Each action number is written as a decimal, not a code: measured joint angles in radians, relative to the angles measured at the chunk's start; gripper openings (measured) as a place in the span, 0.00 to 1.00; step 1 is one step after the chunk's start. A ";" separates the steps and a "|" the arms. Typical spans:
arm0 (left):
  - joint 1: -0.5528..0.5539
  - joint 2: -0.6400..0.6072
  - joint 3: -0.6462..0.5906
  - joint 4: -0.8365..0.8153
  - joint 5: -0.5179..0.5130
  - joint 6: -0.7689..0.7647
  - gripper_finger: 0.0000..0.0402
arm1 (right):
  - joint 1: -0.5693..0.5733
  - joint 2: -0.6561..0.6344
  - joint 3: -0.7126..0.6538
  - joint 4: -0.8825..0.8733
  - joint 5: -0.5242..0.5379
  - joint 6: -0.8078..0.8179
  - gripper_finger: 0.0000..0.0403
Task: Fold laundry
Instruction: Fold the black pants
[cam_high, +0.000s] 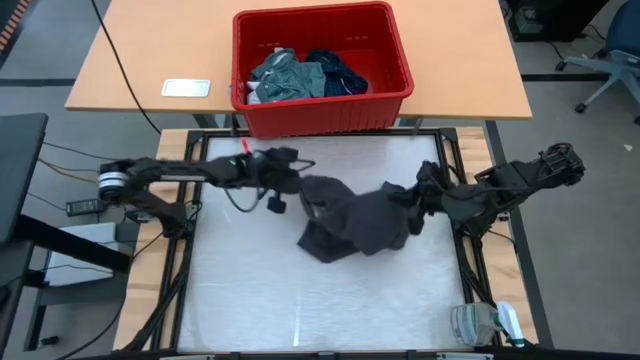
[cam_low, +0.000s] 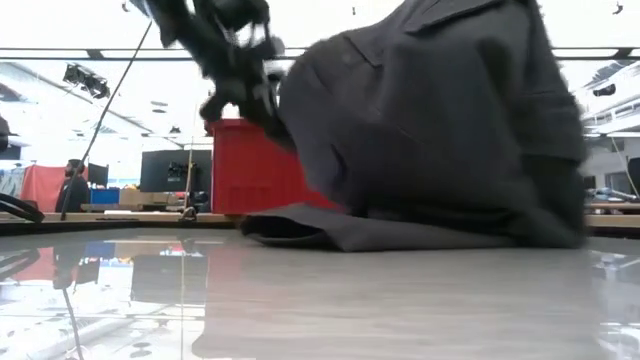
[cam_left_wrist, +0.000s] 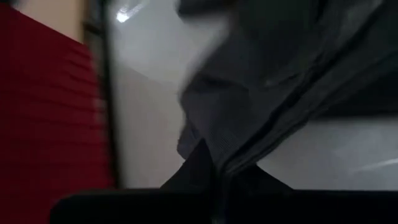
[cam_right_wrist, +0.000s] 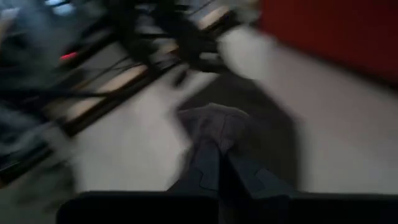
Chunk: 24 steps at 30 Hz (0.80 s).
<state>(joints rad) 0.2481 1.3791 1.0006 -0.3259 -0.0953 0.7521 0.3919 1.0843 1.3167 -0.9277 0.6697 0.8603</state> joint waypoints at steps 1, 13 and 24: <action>0.005 -0.032 0.040 -0.057 -0.010 0.023 0.02 | -0.007 -0.001 0.000 -0.023 0.053 -0.007 0.02; 0.108 -0.093 0.833 -0.667 -0.133 0.105 0.01 | -0.147 -0.011 0.147 0.173 0.542 -0.700 0.02; -0.205 -0.047 0.844 -1.124 0.118 -0.692 0.02 | -0.077 0.013 0.041 -0.210 -0.208 0.065 0.02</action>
<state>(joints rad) 0.0433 1.3320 1.8450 -1.4495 0.0224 0.0599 0.3145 1.0969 1.3581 -1.1373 0.4618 0.9255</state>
